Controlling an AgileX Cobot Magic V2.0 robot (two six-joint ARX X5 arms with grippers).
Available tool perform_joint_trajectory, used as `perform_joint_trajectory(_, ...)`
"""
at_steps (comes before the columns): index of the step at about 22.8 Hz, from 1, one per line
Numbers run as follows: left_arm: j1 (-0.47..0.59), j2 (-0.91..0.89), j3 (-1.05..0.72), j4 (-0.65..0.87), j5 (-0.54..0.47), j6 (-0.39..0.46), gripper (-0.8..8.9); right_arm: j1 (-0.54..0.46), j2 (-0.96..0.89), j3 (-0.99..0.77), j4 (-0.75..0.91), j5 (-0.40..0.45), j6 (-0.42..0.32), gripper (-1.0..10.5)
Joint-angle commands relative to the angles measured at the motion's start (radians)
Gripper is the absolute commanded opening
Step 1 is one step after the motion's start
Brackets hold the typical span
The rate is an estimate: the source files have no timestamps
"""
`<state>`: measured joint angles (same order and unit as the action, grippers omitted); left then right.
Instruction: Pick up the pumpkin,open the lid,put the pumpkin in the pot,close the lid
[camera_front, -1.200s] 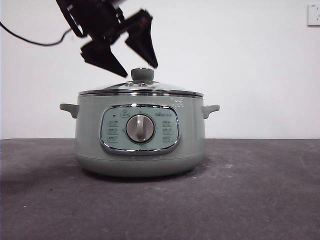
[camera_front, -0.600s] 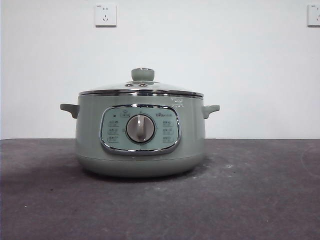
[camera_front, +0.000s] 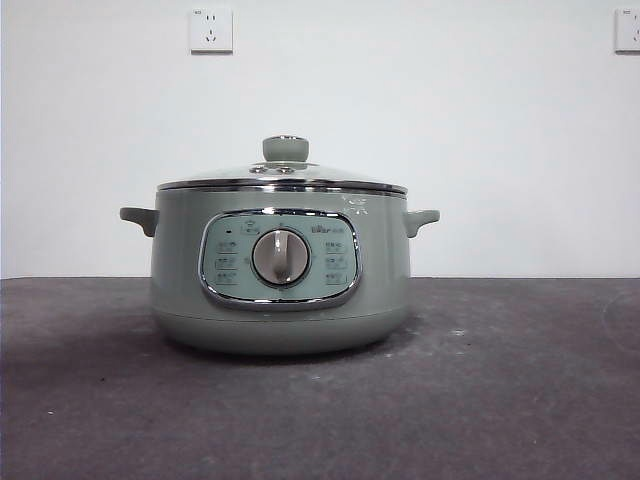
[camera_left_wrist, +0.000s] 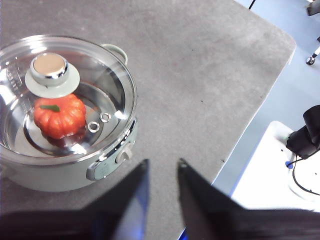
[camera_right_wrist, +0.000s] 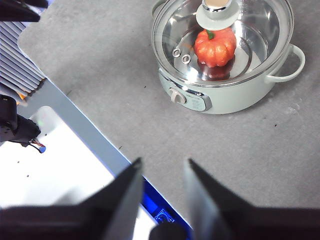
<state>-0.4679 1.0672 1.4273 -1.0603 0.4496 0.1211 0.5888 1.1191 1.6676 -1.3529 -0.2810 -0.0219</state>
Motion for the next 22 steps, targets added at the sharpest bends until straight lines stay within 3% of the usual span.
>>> perform_joint_trajectory(1, -0.004, 0.0, 0.0, -0.009, 0.0, -0.001, -0.04, 0.002, -0.002, -0.002, -0.016, -0.002, 0.006, 0.0)
perform_joint_trajectory(16, -0.004, 0.001, 0.0, 0.029, -0.004, 0.0, -0.04, 0.001, -0.003, -0.002, -0.016, -0.002, 0.006, 0.0)
perform_joint_trajectory(22, 0.032, -0.012, 0.0, 0.114, -0.055, 0.094, -0.04, 0.001, -0.003, -0.002, -0.016, -0.002, 0.006, 0.0)
